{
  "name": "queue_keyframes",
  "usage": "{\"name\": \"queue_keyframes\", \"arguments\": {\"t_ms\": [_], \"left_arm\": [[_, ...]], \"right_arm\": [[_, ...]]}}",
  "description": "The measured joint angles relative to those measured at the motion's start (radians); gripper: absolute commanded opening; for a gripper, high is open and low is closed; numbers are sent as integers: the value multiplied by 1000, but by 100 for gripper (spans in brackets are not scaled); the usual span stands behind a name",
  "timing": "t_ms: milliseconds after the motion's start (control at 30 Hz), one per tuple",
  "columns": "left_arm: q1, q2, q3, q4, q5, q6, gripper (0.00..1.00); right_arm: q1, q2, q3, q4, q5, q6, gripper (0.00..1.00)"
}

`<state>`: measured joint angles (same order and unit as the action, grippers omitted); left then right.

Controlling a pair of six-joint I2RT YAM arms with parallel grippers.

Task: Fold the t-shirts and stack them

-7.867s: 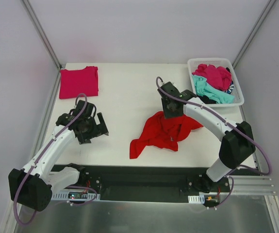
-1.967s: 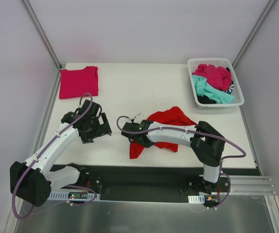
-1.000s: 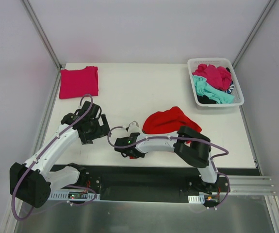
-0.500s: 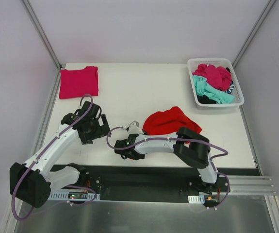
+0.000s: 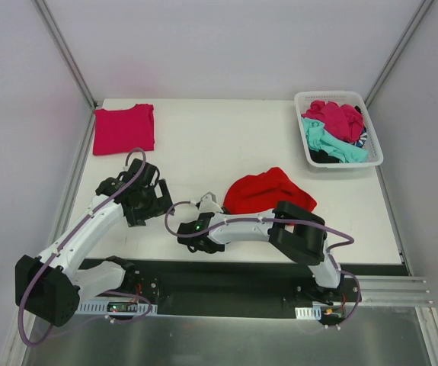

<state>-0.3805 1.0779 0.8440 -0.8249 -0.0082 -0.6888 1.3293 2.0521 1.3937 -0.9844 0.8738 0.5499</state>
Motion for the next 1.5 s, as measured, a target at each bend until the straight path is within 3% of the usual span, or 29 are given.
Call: {"name": "queue_keyframes", "arguments": {"t_ms": [1500], "left_arm": [[-13,15,0,-2,-1,0,99]], "right_arm": [[-19,56,10,-2,32,26,26]]}}
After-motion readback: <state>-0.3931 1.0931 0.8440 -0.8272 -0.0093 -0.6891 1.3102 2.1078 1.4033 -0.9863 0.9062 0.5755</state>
